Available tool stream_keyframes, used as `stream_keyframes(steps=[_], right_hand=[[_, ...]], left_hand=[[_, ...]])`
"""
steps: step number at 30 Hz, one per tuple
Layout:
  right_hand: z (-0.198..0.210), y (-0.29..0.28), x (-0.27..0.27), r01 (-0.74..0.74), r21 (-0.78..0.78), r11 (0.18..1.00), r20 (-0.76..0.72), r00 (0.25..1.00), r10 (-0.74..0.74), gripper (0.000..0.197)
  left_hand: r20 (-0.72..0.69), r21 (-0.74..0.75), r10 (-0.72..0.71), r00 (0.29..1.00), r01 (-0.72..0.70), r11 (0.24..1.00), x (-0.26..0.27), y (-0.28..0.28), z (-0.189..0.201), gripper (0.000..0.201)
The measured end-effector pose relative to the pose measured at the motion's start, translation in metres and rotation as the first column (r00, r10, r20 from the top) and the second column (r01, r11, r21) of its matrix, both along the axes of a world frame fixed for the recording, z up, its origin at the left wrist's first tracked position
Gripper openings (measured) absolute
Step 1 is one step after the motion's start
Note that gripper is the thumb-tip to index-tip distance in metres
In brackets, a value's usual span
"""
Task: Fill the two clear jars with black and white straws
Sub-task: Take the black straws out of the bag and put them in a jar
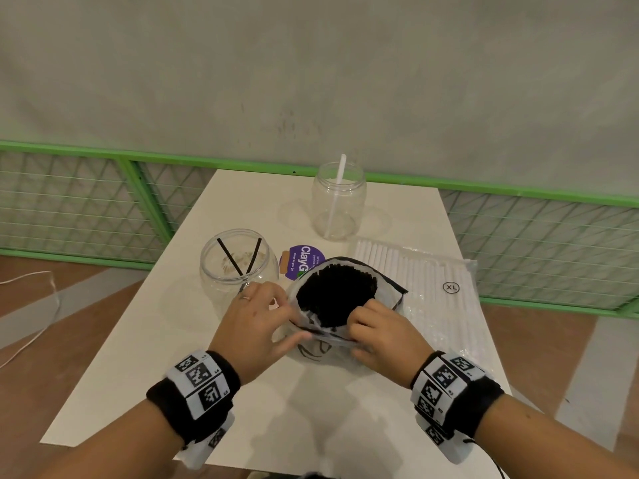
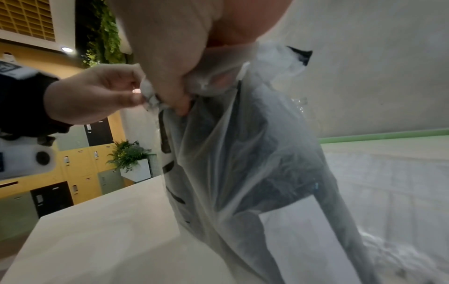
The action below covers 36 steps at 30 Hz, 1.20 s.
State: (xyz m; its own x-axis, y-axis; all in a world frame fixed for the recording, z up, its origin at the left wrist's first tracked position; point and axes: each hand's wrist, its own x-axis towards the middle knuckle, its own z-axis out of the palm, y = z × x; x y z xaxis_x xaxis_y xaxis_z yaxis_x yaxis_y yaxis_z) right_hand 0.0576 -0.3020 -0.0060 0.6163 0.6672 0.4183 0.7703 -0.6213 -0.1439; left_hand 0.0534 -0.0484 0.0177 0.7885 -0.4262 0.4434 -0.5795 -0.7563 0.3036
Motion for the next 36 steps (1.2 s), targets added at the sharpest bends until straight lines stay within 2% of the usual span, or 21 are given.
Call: stream_keyframes(steps=[2, 5, 8, 10, 12, 14, 17, 20, 24, 25, 27, 28, 30, 33, 36], right_hand=[[0.001, 0.000, -0.005, 0.010, 0.013, 1.000, -0.059, 0.998, -0.010, 0.020], [0.008, 0.004, -0.008, 0.070, 0.031, 0.997, -0.101, 0.993, -0.067, 0.025], [0.009, 0.009, -0.004, 0.097, 0.017, 0.995, -0.045, 0.994, -0.096, 0.026], [0.006, 0.014, -0.003, 0.076, 0.004, 0.997, 0.015, 0.997, -0.076, 0.025], [0.005, 0.018, -0.003, 0.027, -0.045, 0.999, 0.088, 0.996, -0.023, 0.028], [0.009, 0.021, -0.002, -0.001, -0.094, 0.996, 0.126, 0.992, 0.012, 0.033], [0.016, 0.024, -0.003, 0.028, -0.111, 0.993, 0.103, 0.995, -0.017, 0.036], [0.022, 0.024, -0.002, 0.081, -0.027, 0.996, 0.035, 0.996, -0.080, 0.029], [0.028, 0.022, 0.007, 0.189, 0.111, 0.976, 0.068, 0.978, -0.197, 0.018], [0.030, 0.022, 0.008, 0.214, 0.144, 0.966, 0.057, 0.973, -0.223, 0.022], [0.036, 0.025, 0.013, 0.242, 0.146, 0.959, -0.017, 0.970, -0.242, 0.051], [0.040, 0.027, 0.017, 0.254, 0.097, 0.962, -0.073, 0.966, -0.248, 0.067], [0.047, 0.030, 0.026, 0.282, -0.060, 0.957, -0.185, 0.939, -0.288, 0.086], [0.048, 0.030, 0.037, 0.278, -0.142, 0.950, -0.305, 0.901, -0.309, 0.089], [0.041, 0.031, 0.038, 0.252, -0.121, 0.960, -0.297, 0.914, -0.277, 0.081]], left_hand=[[-0.083, -0.113, 0.030, 0.996, -0.040, 0.993, -0.002, -0.002, 0.002, 0.035], [-0.236, -0.259, 0.082, 0.968, -0.144, 0.955, 0.002, -0.012, 0.010, 0.027], [-0.510, -0.334, 0.095, 0.855, -0.298, 0.894, 0.011, -0.019, 0.011, 0.055], [-0.591, -0.269, 0.078, 0.803, -0.286, 0.920, 0.017, -0.018, 0.009, 0.063], [-0.622, -0.192, 0.080, 0.779, -0.250, 0.949, 0.021, -0.018, 0.008, 0.061], [-0.639, -0.182, 0.073, 0.766, -0.242, 0.953, 0.022, -0.019, 0.009, 0.058], [-0.643, -0.187, 0.046, 0.765, -0.215, 0.959, 0.021, -0.020, 0.011, 0.053], [-0.663, -0.208, 0.032, 0.748, -0.225, 0.952, 0.019, -0.018, 0.012, 0.046], [-0.697, -0.238, -0.016, 0.717, -0.210, 0.948, 0.019, -0.017, 0.012, 0.032], [-0.710, -0.243, -0.022, 0.704, -0.216, 0.945, 0.019, -0.017, 0.012, 0.030], [-0.748, -0.254, -0.028, 0.663, -0.248, 0.935, 0.020, -0.018, 0.013, 0.023], [-0.771, -0.256, -0.025, 0.636, -0.273, 0.927, 0.021, -0.019, 0.013, 0.020], [-0.832, -0.296, -0.059, 0.551, -0.351, 0.888, 0.022, -0.021, 0.014, 0.022], [-0.893, -0.400, -0.195, 0.406, -0.514, 0.759, 0.025, -0.022, 0.014, 0.043], [-0.898, -0.403, -0.180, 0.403, -0.584, 0.705, 0.028, -0.019, 0.002, 0.034]])
